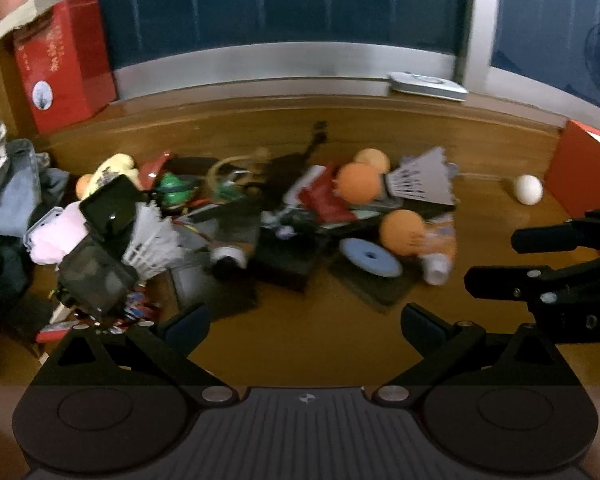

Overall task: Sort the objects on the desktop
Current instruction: 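Grasp an orange ping-pong ball with the right tool while the left tool grasps another orange ball, then carry both orange balls over the cardboard box and lower them inside, then open the left tool releasing its orange ball while the right tool releases its ball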

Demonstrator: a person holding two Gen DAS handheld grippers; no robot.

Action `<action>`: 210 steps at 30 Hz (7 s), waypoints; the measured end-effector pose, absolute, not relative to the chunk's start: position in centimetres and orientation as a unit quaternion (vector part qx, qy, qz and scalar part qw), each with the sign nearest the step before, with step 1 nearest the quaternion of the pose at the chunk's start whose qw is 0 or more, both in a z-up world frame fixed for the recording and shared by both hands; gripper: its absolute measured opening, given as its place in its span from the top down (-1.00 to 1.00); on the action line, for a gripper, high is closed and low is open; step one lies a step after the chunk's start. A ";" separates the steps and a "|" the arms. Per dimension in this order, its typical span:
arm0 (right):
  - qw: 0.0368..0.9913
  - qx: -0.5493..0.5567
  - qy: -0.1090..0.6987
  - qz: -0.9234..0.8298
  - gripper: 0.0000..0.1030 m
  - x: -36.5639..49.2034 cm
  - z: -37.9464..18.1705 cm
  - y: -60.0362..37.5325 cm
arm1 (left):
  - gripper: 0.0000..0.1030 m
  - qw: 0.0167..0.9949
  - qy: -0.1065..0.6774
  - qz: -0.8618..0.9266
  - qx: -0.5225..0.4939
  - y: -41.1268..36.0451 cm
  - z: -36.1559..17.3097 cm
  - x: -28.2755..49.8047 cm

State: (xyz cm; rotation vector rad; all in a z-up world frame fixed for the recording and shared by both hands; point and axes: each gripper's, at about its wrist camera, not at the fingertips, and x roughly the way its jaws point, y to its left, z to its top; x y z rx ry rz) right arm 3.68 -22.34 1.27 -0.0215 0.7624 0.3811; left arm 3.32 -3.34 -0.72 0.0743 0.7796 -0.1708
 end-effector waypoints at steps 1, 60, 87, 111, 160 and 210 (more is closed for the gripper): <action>0.910 -0.011 0.371 0.184 -0.31 4.4 1.1 -22.0 | -0.99 0.921 0.379 -0.084 0.033 -2.9 -0.7 3.6; 0.911 0.043 0.408 0.042 0.18 4.7 -3.1 -28.8 | 0.22 0.899 0.348 -0.235 0.129 -12.2 -3.7 18.3; 0.933 0.026 0.356 0.040 0.19 0.3 0.5 -29.0 | 0.22 0.888 0.346 -0.287 0.097 -13.9 0.4 7.3; 0.960 0.010 0.269 0.074 0.19 -7.0 7.1 -41.7 | 0.22 0.906 0.302 -0.285 0.076 -26.9 5.3 0.2; 0.930 0.063 0.363 0.003 0.19 -2.9 2.3 -62.3 | 0.22 0.869 0.354 -0.332 0.101 -47.8 2.7 3.9; 0.924 0.105 0.355 -0.101 0.10 -4.6 1.8 -65.2 | -0.22 0.856 0.364 -0.342 0.134 -49.8 2.5 4.1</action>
